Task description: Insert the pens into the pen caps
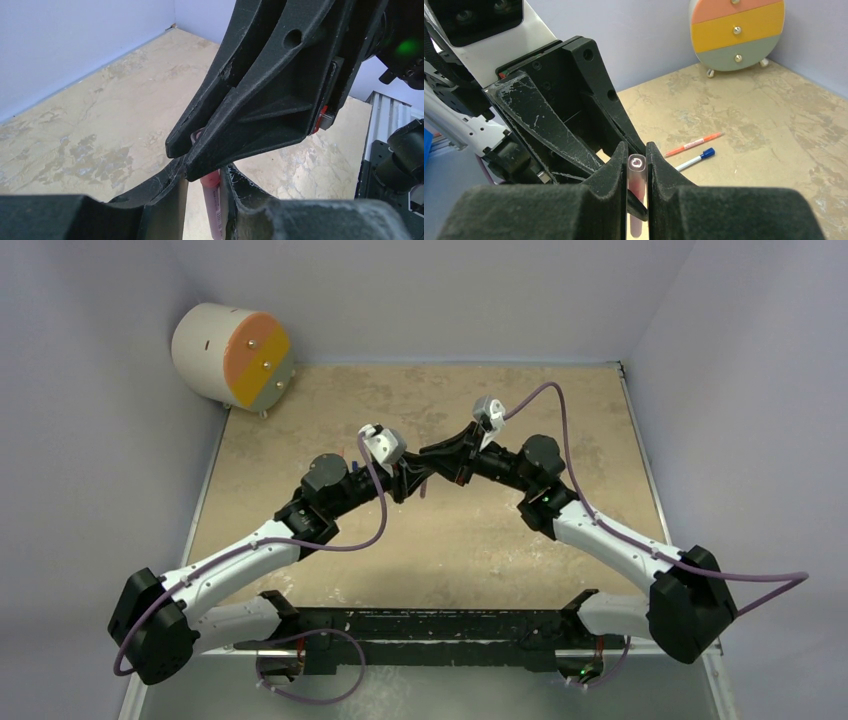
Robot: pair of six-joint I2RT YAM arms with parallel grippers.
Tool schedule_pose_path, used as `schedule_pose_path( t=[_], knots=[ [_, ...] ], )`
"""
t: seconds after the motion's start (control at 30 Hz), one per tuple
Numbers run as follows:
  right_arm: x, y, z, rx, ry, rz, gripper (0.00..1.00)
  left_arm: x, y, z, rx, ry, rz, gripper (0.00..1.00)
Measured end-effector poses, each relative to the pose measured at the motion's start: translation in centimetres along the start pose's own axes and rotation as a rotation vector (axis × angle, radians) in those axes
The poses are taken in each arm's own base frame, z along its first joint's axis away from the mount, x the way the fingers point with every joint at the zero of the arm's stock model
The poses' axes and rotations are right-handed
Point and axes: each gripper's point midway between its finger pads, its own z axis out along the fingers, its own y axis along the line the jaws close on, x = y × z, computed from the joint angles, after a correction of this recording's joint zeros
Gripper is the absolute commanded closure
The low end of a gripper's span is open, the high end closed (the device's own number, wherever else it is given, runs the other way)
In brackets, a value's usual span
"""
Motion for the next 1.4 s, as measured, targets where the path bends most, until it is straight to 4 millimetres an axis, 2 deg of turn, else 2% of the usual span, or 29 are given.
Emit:
schedule_pose_path(
  t=[0.1,0.3,0.5,0.63,0.7,0.77,0.87,0.93,1.03,1.2,1.4],
  knots=[
    [0.1,-0.1,0.0,0.003,0.002,0.002,1.0,0.0,0.0,0.0,0.0,0.001,0.001,0.7],
    [0.6,-0.7,-0.2,0.028,0.019,0.017,1.0,0.0,-0.1,0.0,0.011,0.002,0.01,0.54],
    [1.7,-1.7,-0.1,0.058,0.04,0.043,1.0,0.7,-0.1,-0.2,0.013,0.03,0.002,0.47],
    [1.9,-2.4,0.3,0.082,0.028,0.048,1.0,0.6,0.1,-0.6,-0.003,0.038,0.001,0.46],
    [2.4,-3.3,0.4,0.126,0.031,0.055,1.0,-0.9,0.2,-1.3,-0.023,-0.003,0.012,0.46],
    [3.5,-4.5,0.5,0.18,0.051,0.071,1.0,-3.8,0.0,-2.6,-0.039,-0.091,0.031,0.46],
    [5.5,-6.6,0.5,0.27,0.085,0.09,1.0,-8.6,-0.4,-5.9,-0.069,-0.257,0.059,0.46],
    [6.3,-7.8,0.4,0.314,0.094,0.085,1.0,-10.6,-0.4,-7.8,-0.101,-0.338,0.063,0.46],
    [6.5,-8.9,0.6,0.344,0.081,0.05,1.0,-12.1,0.4,-9.9,-0.177,-0.417,0.05,0.46],
    [6.3,-9.8,1.1,0.353,-0.009,-0.06,1.0,-10.6,2.5,-11.2,-0.304,-0.422,0.006,0.47],
    [9.4,-10.2,2.7,0.412,-0.017,-0.252,1.0,-9.3,4.1,-11.8,-0.398,-0.408,-0.029,0.47]
  ],
)
